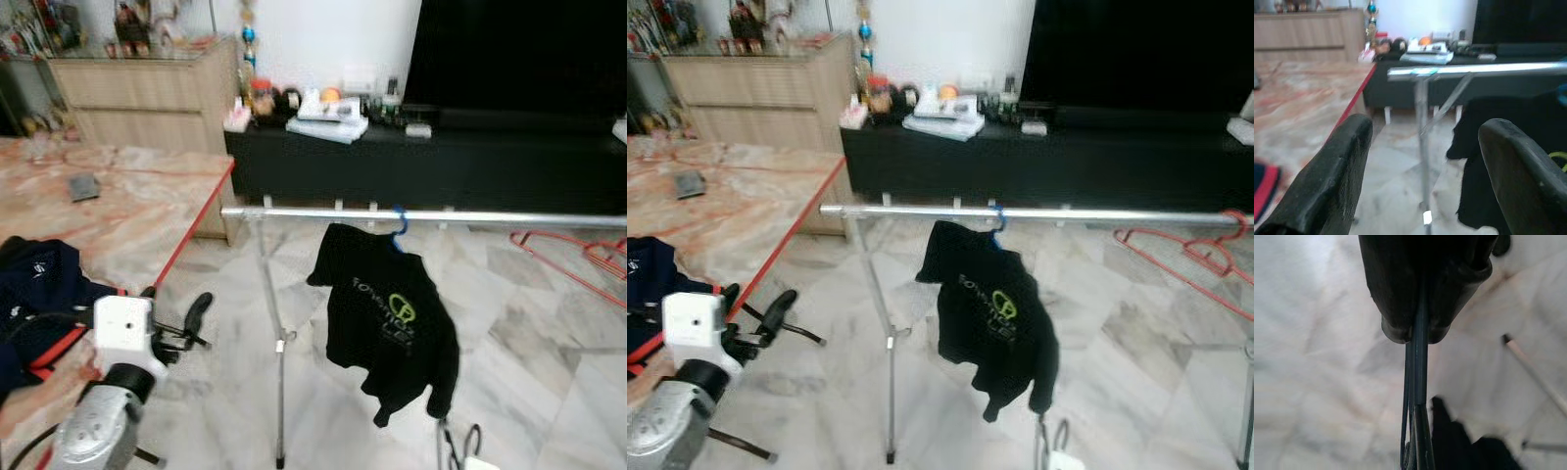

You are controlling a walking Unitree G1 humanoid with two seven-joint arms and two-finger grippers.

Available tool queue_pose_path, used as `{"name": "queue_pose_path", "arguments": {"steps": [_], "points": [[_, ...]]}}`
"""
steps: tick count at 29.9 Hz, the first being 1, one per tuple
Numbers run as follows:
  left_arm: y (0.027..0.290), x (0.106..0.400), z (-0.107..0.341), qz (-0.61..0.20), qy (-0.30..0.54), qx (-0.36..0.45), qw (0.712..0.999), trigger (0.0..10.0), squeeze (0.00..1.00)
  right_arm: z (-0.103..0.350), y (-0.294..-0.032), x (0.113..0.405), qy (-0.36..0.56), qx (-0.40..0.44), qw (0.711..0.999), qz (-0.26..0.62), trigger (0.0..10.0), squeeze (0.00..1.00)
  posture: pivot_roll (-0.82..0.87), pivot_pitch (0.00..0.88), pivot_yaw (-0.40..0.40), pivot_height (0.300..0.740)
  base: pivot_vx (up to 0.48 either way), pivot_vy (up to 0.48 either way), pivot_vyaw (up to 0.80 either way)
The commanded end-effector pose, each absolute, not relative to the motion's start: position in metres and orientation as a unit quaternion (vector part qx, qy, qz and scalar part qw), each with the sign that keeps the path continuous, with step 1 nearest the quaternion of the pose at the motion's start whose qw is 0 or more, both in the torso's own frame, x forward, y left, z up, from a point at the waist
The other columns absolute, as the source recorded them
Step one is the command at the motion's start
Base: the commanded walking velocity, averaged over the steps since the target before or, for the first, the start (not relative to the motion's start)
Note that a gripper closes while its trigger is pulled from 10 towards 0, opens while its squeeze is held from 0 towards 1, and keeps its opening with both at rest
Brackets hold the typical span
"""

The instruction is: Hang hanger

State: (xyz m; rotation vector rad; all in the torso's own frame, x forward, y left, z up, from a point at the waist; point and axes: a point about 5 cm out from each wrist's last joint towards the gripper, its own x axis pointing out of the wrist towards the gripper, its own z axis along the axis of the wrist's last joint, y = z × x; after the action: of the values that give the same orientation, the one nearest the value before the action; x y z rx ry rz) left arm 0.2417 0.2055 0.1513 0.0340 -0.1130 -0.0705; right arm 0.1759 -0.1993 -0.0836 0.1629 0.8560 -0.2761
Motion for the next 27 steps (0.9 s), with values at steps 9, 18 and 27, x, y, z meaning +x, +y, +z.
{"name": "queue_pose_path", "arguments": {"steps": [9, 18, 27], "points": [[0.206, 0.243, 0.147, -0.032, -0.052, 0.028, 0.998, 10.0, 0.00, -0.080, -0.199, 0.183, 0.402, 0.087, 0.901, -0.135, 10.0, 0.00, 0.16, 0.000, 0.000, 0.740, 0.000, -0.363, 0.00], [0.199, 0.250, 0.143, -0.045, -0.053, 0.024, 0.997, 10.0, 0.00, -0.078, -0.207, 0.184, 0.395, 0.087, 0.903, -0.146, 10.0, 0.00, 0.15, 0.000, -0.011, 0.740, 0.000, -0.362, 0.00], [0.193, 0.248, 0.138, -0.052, -0.048, 0.026, 0.997, 10.0, 0.00, -0.078, -0.210, 0.182, 0.393, 0.083, 0.904, -0.148, 10.0, 0.00, 0.15, 0.000, -0.019, 0.740, 0.000, -0.363, 0.00]]}}
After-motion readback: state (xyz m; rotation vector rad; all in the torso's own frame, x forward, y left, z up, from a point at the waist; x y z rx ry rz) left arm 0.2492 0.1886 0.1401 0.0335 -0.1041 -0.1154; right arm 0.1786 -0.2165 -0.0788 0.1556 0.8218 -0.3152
